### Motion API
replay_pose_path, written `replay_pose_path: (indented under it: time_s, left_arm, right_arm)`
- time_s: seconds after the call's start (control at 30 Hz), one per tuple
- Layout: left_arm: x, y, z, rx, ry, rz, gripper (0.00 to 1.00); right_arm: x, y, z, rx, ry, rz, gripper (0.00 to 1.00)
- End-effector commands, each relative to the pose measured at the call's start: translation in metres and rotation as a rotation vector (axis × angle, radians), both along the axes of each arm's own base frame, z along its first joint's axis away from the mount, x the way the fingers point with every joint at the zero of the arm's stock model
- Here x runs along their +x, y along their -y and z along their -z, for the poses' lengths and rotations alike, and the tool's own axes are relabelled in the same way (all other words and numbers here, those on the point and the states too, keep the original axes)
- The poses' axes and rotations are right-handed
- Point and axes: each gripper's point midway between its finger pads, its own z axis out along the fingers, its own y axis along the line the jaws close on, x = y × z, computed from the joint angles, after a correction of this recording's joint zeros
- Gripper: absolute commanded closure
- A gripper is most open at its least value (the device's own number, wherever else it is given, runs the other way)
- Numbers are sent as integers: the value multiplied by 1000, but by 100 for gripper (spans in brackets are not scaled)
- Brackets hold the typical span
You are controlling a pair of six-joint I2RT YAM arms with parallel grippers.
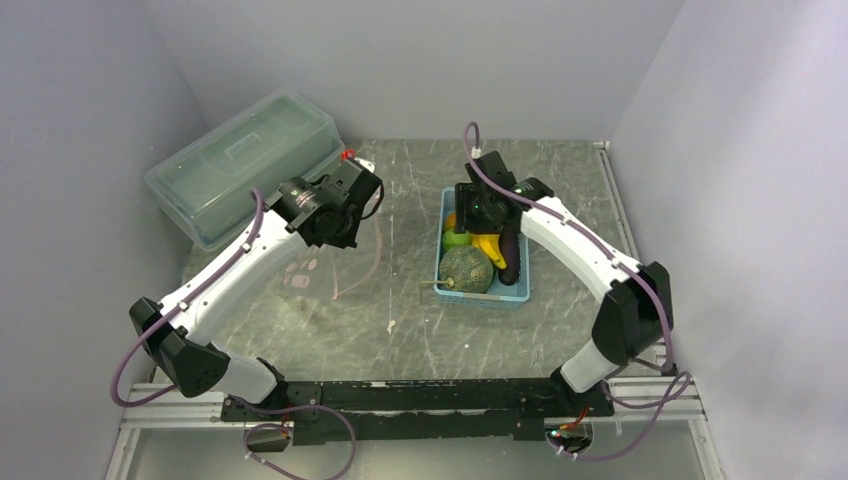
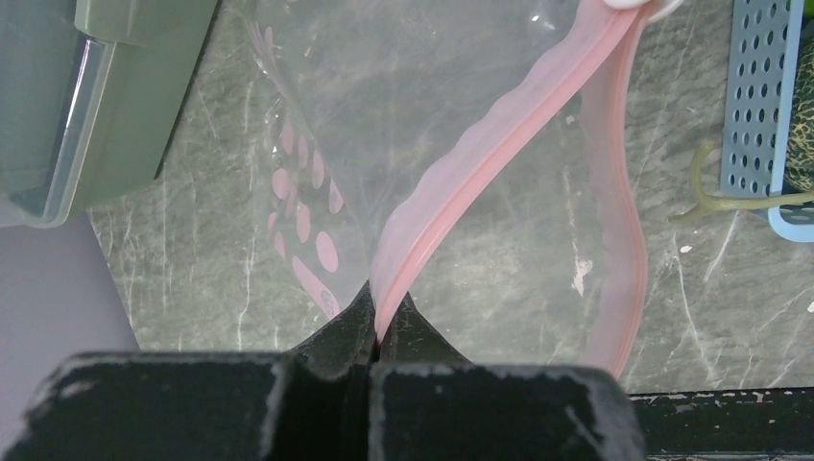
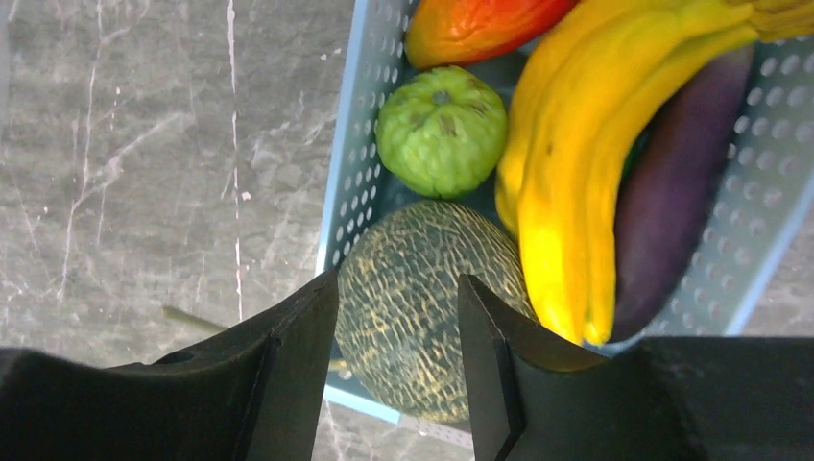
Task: Place the food in the zip-top bag and seal the zipper
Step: Place the bin at the center of the board.
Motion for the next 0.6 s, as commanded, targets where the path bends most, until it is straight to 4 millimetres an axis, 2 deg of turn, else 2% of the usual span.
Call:
replay_pose_path:
  time_s: [0.0,0.27,0.57]
  left_arm:
    - [-3,-6,-13,-27,46,-9,100]
    - [-8,-11,-17,-31,51,-19,100]
    - [-9,-13,-17,-34,52,-24,100]
  right_arm:
    - [24,-32,-16,83,48,-3,48]
    - [46,-57,14,47,-3,17,50]
    - [54,-63,54,-36,-62,38,53]
